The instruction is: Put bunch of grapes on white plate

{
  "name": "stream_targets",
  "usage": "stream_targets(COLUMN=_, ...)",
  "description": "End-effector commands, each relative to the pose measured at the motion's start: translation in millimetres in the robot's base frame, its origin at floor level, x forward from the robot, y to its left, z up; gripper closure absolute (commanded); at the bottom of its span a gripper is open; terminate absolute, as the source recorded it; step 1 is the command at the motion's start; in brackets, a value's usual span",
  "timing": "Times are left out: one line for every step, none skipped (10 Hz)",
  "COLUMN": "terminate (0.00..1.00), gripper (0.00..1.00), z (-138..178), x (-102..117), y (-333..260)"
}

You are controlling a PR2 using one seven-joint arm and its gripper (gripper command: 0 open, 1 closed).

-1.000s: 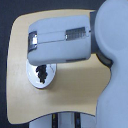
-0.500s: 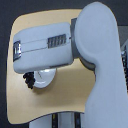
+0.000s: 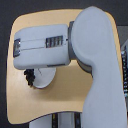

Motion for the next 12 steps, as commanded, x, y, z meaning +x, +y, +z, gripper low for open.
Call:
stream_targets(terminate=0.00, gripper=1.00, z=-15.2, x=19.8, y=-12.6)
stream_targets(terminate=0.00, gripper=1.00, z=-17.6, x=20.3, y=-16.1)
stream_targets(terminate=0.00, gripper=1.00, z=-19.5, x=19.6, y=-19.4)
stream_targets(terminate=0.00, gripper=1.00, z=-20.9, x=19.9, y=-22.3)
stream_targets(terminate=0.00, gripper=1.00, z=-24.0, x=20.0, y=-29.0)
stream_targets(terminate=0.00, gripper=1.00, z=-27.8, x=17.8, y=-33.0)
stream_targets(terminate=0.00, gripper=1.00, z=-32.4, x=16.3, y=-37.9)
stream_targets(terminate=0.00, gripper=1.00, z=-35.6, x=15.7, y=-42.1)
stream_targets(terminate=0.00, gripper=1.00, z=-37.0, x=15.4, y=-43.8)
stream_targets(terminate=0.00, gripper=1.00, z=-36.1, x=15.6, y=-45.5)
stream_targets(terminate=0.00, gripper=1.00, z=-36.3, x=12.8, y=-47.5)
stream_targets(terminate=0.00, gripper=1.00, z=-36.3, x=12.5, y=-50.6)
